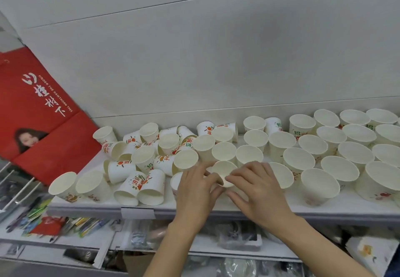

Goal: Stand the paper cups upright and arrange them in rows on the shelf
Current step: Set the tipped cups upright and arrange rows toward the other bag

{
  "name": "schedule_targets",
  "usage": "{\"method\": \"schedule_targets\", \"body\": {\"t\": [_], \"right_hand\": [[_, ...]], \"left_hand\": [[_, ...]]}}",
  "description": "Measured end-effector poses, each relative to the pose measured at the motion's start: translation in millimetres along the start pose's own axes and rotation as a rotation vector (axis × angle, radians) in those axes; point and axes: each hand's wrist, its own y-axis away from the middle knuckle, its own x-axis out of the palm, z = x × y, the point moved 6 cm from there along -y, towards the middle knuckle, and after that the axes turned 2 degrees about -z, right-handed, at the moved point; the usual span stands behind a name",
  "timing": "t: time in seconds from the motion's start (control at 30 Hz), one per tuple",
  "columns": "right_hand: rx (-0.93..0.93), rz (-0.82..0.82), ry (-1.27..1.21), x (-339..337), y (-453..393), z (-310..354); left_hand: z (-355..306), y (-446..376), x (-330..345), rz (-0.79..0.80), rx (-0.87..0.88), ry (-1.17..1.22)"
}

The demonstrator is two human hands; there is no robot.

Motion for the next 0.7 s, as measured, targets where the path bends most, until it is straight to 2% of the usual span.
{"method": "schedule_targets", "body": {"t": [0.13,0.37,0.57,0.7], "right_hand": [[0.011,0.078,0.050,16.1,-9.9,11.6],[0.067,0.130,0.184,31.7,-9.3,22.0],[0.162,-0.070,0.174,22.0,-10.4,60.5],[0.381,-0.117,0.004,30.8,10.0,91.8]], "left_hand": [[15.2,8.8,-10.7,0.039,-0.037,0.065],[62.1,12.9,-38.1,0.246,0.006,-0.155],[63.9,6.8,-34.9,0.234,0.066,-0.161],[72.7,13.6,-42.8,0.223,0.049,-0.098]]}}
